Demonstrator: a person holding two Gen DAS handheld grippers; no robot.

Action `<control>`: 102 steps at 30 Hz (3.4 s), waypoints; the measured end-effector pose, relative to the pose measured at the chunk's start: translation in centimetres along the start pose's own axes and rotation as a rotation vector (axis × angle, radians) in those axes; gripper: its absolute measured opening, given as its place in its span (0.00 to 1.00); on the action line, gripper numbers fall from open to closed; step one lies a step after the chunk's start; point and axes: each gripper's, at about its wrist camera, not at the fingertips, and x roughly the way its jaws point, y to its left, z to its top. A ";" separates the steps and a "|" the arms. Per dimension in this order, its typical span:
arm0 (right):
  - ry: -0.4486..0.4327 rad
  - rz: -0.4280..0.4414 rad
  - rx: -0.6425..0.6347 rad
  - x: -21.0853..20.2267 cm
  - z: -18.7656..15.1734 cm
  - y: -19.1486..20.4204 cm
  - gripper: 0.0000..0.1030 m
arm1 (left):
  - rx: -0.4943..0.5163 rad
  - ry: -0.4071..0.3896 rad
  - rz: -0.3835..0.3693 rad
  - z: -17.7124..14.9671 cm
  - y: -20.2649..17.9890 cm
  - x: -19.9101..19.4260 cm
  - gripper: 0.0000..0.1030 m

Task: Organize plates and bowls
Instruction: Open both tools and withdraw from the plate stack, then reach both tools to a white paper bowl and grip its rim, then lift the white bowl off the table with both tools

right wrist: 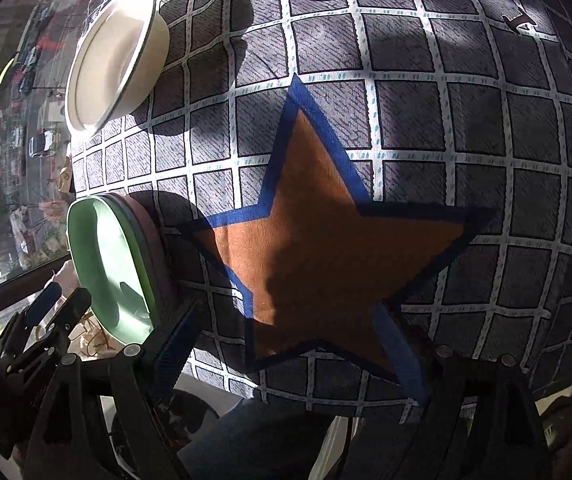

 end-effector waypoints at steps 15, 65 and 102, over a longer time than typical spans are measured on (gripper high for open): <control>-0.062 -0.085 0.174 -1.3 -1.1 -11.7 0.99 | 0.173 0.006 -0.044 1.2 -7.7 -1.2 0.73; -0.193 -0.012 0.008 -9.3 19.1 -2.8 0.99 | 0.118 -0.110 0.021 25.9 -13.9 0.2 0.76; -0.065 0.022 0.111 -5.7 10.4 -8.0 0.24 | 0.465 0.014 -0.060 12.8 -27.5 2.9 0.25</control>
